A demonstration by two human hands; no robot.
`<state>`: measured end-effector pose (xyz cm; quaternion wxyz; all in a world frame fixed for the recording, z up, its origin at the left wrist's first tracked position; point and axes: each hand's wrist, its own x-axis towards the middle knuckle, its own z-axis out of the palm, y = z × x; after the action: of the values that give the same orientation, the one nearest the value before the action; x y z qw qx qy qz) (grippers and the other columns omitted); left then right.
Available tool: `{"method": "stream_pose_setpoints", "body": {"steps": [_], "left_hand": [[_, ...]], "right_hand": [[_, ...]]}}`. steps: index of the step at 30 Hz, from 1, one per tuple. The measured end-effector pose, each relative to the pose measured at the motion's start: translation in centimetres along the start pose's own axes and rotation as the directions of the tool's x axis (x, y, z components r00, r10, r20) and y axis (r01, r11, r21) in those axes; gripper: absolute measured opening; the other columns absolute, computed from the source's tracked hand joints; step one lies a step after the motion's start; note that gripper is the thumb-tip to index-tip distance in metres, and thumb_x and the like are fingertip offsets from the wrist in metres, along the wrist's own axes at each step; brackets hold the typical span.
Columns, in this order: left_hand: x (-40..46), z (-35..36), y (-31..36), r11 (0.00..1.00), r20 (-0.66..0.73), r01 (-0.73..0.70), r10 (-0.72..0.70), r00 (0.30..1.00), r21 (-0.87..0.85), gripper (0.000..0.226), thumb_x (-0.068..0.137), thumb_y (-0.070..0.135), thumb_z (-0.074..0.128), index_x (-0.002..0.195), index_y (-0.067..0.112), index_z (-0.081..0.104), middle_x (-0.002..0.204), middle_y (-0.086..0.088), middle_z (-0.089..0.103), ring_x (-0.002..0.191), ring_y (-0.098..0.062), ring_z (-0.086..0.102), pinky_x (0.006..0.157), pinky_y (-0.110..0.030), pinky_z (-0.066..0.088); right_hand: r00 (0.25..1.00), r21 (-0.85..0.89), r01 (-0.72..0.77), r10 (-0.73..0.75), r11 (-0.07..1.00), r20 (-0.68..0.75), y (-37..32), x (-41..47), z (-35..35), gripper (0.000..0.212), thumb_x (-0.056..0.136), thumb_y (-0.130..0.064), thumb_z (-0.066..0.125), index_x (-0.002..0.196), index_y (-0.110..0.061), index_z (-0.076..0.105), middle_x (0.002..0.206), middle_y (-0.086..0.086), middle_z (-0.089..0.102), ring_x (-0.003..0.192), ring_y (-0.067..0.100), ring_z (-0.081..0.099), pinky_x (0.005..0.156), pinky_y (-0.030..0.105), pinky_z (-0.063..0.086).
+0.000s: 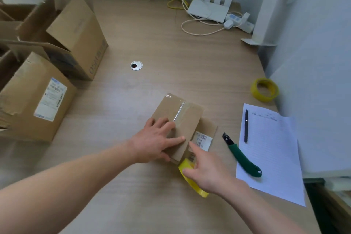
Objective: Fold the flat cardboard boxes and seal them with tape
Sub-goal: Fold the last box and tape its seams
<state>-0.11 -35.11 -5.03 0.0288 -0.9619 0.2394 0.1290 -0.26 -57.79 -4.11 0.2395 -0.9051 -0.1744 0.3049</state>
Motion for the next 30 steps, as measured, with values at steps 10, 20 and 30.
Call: {"method": "stream_pose_setpoints", "body": {"steps": [10,20,30], "left_hand": [[-3.9,2.0,13.8,-0.201,0.286,0.233,-0.857,0.429,-0.952,0.026,0.079,0.022,0.077,0.1,0.028,0.063,0.101,-0.001,0.065,0.081,-0.011,0.062,0.067,-0.021,0.047],[-0.4,0.6,15.8,-0.902,0.656,-0.215,-0.422,0.626,-0.375,0.019,0.092,0.016,0.057,0.107,0.007,0.062,0.082,-0.019,0.072,0.066,-0.03,0.071,0.055,-0.038,0.057],[1.0,1.1,16.0,-0.858,0.724,-0.268,-0.513,0.461,-0.438,0.023,0.09,0.009,0.059,0.111,0.016,0.054,0.075,-0.011,0.066,0.057,-0.022,0.064,0.056,-0.033,0.052]], "right_hand": [[0.997,0.233,0.017,-0.001,0.972,-0.072,0.4,0.0,1.6,0.089,0.073,-0.058,0.059,0.153,-0.04,0.022,0.063,-0.006,0.057,0.071,0.007,0.059,0.066,0.03,0.048],[0.992,-0.007,0.105,-0.105,0.994,0.077,2.5,-0.3,0.0,0.062,0.096,-0.067,0.023,0.153,-0.043,0.016,0.138,-0.012,0.055,0.13,0.019,0.049,0.103,0.038,0.041],[0.984,0.031,0.141,-0.136,0.99,-0.117,1.7,1.2,-0.3,0.077,0.082,-0.065,0.039,0.151,-0.048,0.008,0.115,-0.007,0.055,0.105,0.016,0.055,0.086,0.039,0.047]]}}
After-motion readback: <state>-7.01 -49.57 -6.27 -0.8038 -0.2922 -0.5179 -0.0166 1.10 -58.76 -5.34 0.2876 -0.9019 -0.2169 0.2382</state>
